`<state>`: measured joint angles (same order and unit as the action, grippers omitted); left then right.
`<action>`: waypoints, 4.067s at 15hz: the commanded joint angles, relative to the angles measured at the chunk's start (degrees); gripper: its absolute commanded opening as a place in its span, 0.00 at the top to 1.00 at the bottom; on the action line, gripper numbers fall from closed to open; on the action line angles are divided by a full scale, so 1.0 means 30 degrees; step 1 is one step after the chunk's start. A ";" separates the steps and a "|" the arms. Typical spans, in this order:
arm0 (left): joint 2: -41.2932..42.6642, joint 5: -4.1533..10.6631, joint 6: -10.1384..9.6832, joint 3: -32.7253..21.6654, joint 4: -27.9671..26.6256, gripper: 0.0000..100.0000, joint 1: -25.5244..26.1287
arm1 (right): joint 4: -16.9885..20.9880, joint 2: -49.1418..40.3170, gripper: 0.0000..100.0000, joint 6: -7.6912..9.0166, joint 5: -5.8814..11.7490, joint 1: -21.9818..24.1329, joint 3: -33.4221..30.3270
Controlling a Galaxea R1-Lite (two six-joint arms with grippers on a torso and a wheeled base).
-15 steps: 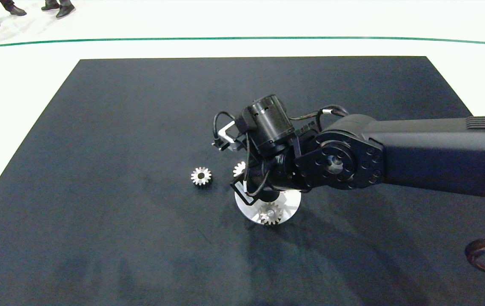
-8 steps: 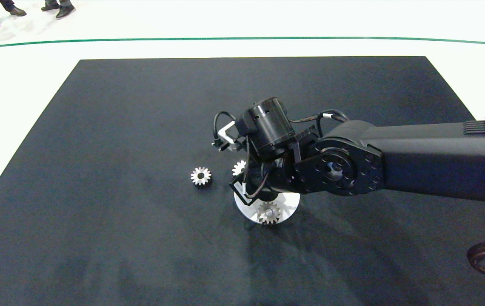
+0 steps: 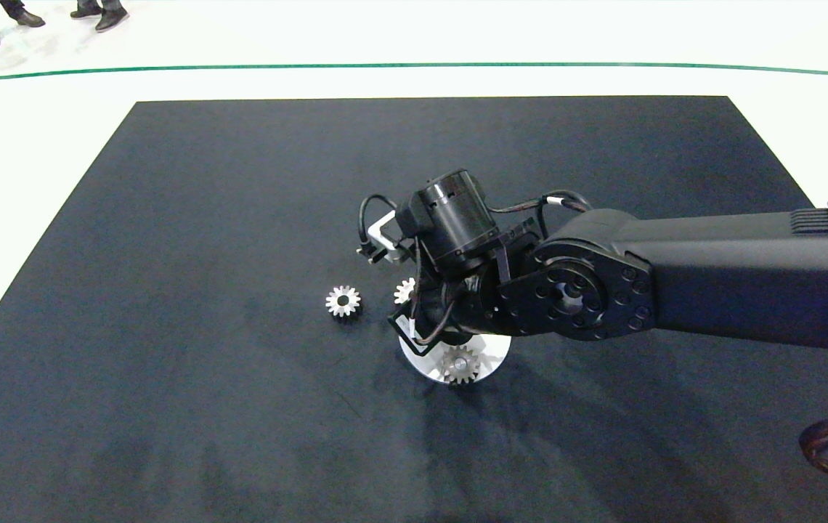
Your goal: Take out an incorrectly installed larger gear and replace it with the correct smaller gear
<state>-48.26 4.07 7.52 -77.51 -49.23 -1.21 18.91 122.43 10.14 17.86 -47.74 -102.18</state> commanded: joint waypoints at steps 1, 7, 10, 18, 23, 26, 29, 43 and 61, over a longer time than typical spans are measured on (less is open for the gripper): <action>0.0004 0.0020 0.0012 -0.0004 -0.0086 0.00 -0.0008 | -0.0033 -0.0146 0.89 0.0018 0.0023 -0.0113 -0.0012; 0.0004 0.0020 0.0012 -0.0004 -0.0086 0.00 -0.0008 | -0.0238 -0.0820 1.00 0.0047 0.0053 -0.0142 0.0252; 0.0004 0.0020 0.0012 -0.0004 -0.0086 0.00 -0.0008 | -0.0238 -0.1347 1.00 0.0047 0.0053 -0.0376 0.0457; 0.0033 0.0020 0.0012 -0.0004 -0.0086 0.00 -0.0008 | -0.0150 -0.5507 1.00 0.0164 0.0316 0.0737 0.3357; 0.0033 0.0020 0.0012 -0.0004 -0.0086 0.00 -0.0008 | -0.2963 -1.0576 1.00 0.0018 0.0229 0.2524 1.2586; 0.0033 0.0020 0.0012 0.0172 -0.0086 0.00 0.0021 | -0.7943 -1.1718 1.00 0.0135 0.0229 0.3491 1.7977; -0.0026 0.0020 0.0071 0.0318 -0.0086 0.00 0.0051 | -0.8822 -1.2451 0.00 -0.0070 -0.0152 0.4194 2.0320; -0.1403 -0.0303 0.0247 0.0758 0.0618 0.00 0.0637 | -1.2543 -1.8749 0.00 0.0516 -0.1148 0.2641 2.0291; -1.3590 0.1748 0.1975 0.1314 0.7707 0.00 1.1418 | -1.2133 -2.2324 0.00 0.2244 -0.1060 0.0649 1.9148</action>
<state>-84.59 9.28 13.42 -68.63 -23.02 32.44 -17.36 55.24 16.77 14.60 -45.75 -44.73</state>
